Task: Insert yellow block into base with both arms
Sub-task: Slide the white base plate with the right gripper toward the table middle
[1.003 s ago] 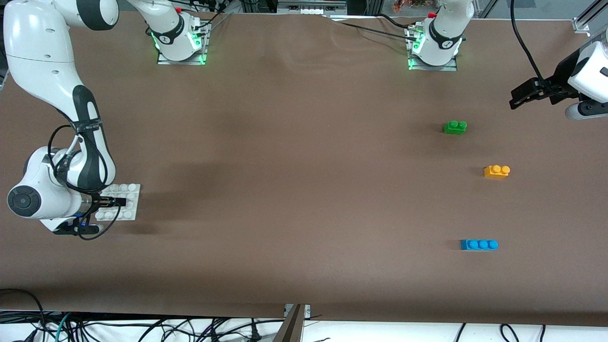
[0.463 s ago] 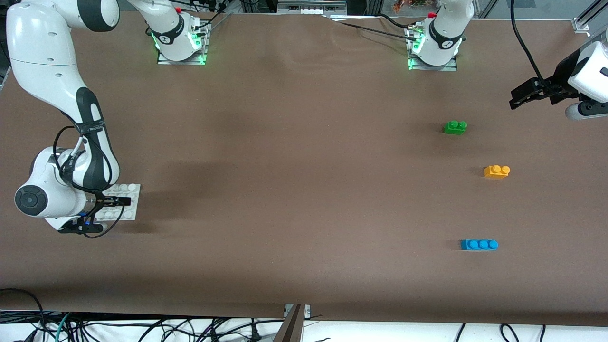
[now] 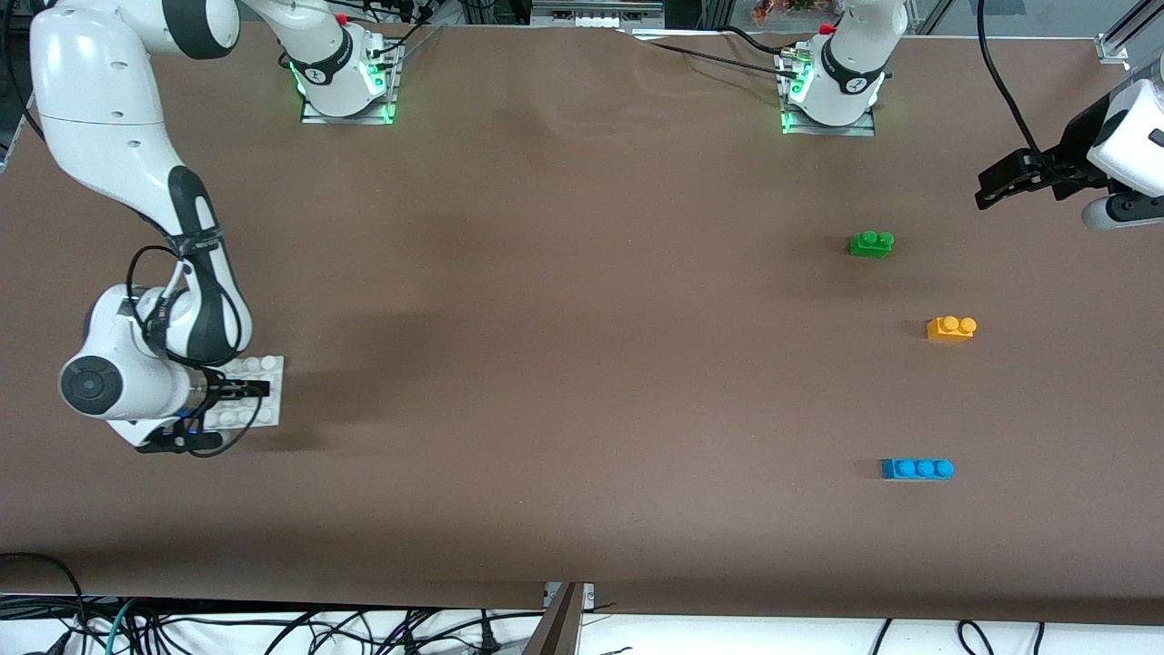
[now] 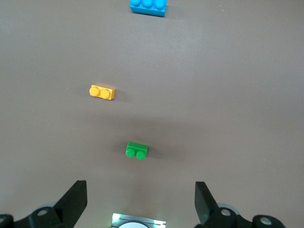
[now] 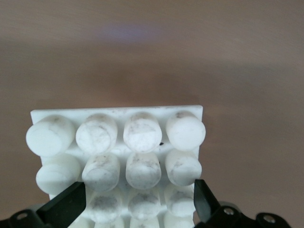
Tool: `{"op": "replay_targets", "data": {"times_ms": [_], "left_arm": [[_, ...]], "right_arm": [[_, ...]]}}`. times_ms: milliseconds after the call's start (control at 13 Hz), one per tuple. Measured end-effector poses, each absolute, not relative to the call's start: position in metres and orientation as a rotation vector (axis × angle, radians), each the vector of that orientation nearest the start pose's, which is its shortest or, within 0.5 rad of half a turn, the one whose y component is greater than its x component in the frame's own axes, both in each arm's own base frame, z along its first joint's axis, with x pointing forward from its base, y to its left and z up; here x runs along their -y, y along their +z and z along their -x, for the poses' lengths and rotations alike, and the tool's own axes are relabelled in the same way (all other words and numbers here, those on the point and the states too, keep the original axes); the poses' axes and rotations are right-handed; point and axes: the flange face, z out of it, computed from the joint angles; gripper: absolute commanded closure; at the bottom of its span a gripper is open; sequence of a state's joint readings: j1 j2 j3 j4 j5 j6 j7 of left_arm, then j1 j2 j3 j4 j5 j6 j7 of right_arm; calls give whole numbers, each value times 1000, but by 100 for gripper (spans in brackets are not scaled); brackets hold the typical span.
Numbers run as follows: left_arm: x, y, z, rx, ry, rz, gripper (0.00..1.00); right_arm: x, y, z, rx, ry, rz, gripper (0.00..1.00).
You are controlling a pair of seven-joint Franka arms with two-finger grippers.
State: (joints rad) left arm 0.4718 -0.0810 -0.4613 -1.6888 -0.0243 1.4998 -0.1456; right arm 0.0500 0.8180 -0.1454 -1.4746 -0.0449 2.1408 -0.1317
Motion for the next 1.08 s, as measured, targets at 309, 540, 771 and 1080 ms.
{"op": "replay_targets", "data": {"times_ms": [309,540,771,1080], "left_arm": [[6,602,-522,248,180,3107,0],[6,602,-522,248,180,3107,0],[6,602,-522,248,180,3107,0],[6,602,-522,248,180,3107,0]], "right_arm": [[-17,184,-704,298,207,3239,0],[-63,184,-702,281,181,3237,0],[-122,184,-695,203,155,3246,0],[-183,184,-683,168,140,3196,0]]}}
